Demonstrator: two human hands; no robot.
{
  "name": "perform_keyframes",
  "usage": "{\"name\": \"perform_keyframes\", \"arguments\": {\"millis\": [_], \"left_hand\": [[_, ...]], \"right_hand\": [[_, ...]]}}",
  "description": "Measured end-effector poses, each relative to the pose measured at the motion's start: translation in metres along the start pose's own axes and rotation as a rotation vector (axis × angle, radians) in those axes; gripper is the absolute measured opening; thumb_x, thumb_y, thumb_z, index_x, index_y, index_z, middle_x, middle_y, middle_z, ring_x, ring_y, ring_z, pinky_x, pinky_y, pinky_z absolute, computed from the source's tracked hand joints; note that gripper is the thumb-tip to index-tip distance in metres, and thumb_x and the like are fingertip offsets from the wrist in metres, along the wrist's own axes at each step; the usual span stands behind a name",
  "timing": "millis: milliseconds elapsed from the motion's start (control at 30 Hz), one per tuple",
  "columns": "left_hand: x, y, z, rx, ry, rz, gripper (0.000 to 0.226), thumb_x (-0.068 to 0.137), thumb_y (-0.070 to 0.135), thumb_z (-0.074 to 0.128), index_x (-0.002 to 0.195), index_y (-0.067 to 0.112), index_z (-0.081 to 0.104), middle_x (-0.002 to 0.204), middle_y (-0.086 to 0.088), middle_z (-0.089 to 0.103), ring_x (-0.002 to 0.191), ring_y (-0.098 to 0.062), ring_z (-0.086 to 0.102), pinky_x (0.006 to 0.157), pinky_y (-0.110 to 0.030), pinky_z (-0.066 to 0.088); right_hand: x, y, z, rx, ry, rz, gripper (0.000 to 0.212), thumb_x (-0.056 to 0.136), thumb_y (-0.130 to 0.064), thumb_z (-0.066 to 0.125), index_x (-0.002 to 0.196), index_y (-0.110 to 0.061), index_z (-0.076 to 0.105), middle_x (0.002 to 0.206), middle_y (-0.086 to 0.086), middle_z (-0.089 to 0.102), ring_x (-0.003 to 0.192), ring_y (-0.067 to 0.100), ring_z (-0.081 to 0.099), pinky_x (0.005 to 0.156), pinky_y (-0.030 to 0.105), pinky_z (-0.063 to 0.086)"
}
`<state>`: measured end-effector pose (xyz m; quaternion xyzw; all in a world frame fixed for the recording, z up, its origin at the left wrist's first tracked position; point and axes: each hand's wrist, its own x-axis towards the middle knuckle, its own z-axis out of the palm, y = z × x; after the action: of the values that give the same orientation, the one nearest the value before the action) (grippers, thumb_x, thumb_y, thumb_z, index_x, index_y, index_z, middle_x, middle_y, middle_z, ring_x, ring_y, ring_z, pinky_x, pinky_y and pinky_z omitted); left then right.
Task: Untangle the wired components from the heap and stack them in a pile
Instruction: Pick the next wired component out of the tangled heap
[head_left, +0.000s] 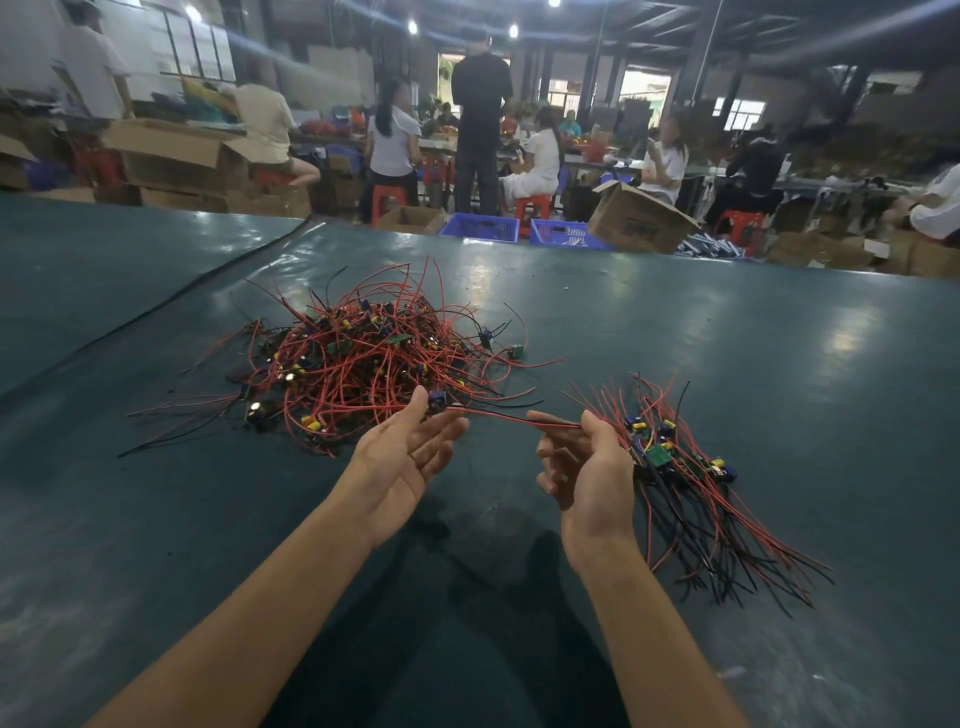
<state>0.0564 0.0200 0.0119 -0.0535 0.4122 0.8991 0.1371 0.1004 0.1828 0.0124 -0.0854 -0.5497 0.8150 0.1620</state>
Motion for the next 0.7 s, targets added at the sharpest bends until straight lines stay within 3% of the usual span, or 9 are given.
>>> {"name": "perform_keyframes", "arguments": {"millis": [100,200,300,433,567,633,700], "left_hand": [[0.000,0.003,0.000,-0.060,-0.016,0.003,0.036,0.092,0.033,0.057,0.110,0.002,0.063,0.088,-0.007,0.074,0.068,-0.009,0.071,0.057,-0.016,0.056],[-0.002,0.007,-0.001,-0.095,-0.028,0.008,0.032,0.082,0.036,0.065,0.095,0.007,0.068,0.080,-0.002,0.073,0.062,-0.007,0.068,0.054,-0.016,0.054],[-0.002,0.006,-0.001,-0.036,-0.046,0.000,0.030,0.070,0.037,0.073,0.084,0.011,0.070,0.070,0.000,0.067,0.054,-0.007,0.061,0.049,-0.018,0.052],[-0.003,-0.002,0.001,0.252,-0.181,-0.033,0.045,0.056,0.038,0.085,0.091,0.011,0.076,0.068,0.000,0.064,0.050,-0.006,0.056,0.046,-0.017,0.048],[-0.008,-0.009,0.002,0.384,-0.339,-0.086,0.048,0.058,0.027,0.090,0.103,0.017,0.074,0.070,-0.001,0.066,0.047,-0.005,0.055,0.047,-0.014,0.047],[-0.010,-0.010,0.003,0.413,-0.352,-0.100,0.059,0.059,0.027,0.089,0.113,0.017,0.068,0.070,-0.002,0.065,0.046,-0.007,0.054,0.046,-0.015,0.046],[-0.011,-0.010,0.005,0.365,-0.322,-0.130,0.053,0.068,0.025,0.083,0.117,0.014,0.065,0.069,-0.002,0.063,0.046,-0.007,0.053,0.046,-0.016,0.048]], "right_hand": [[0.000,0.001,0.000,0.019,-0.035,0.002,0.071,0.099,-0.057,0.029,0.075,-0.013,0.079,0.058,0.001,0.060,0.048,0.008,0.043,0.042,0.020,0.032],[0.002,0.003,-0.002,0.055,-0.051,0.033,0.080,0.095,-0.066,0.021,0.078,-0.014,0.079,0.060,-0.001,0.059,0.047,0.007,0.043,0.041,0.018,0.033],[0.002,0.004,-0.001,0.028,-0.053,0.053,0.074,0.097,-0.062,0.026,0.079,-0.015,0.079,0.059,-0.002,0.057,0.045,0.006,0.040,0.040,0.019,0.031],[-0.002,0.006,0.007,-0.154,-0.097,0.086,0.044,0.095,-0.048,0.053,0.083,-0.012,0.077,0.055,-0.006,0.051,0.042,0.006,0.034,0.039,0.017,0.027],[-0.011,0.010,0.016,-0.248,-0.217,0.159,0.039,0.085,-0.048,0.065,0.064,-0.015,0.063,0.052,-0.004,0.037,0.043,0.008,0.028,0.047,0.023,0.024],[-0.013,0.011,0.018,-0.239,-0.253,0.212,0.032,0.089,-0.041,0.065,0.069,-0.016,0.069,0.053,-0.003,0.039,0.043,0.008,0.032,0.049,0.025,0.028],[-0.014,0.010,0.017,-0.224,-0.233,0.236,0.031,0.092,-0.034,0.063,0.067,-0.020,0.074,0.053,-0.006,0.045,0.041,0.006,0.038,0.044,0.020,0.034]]}}
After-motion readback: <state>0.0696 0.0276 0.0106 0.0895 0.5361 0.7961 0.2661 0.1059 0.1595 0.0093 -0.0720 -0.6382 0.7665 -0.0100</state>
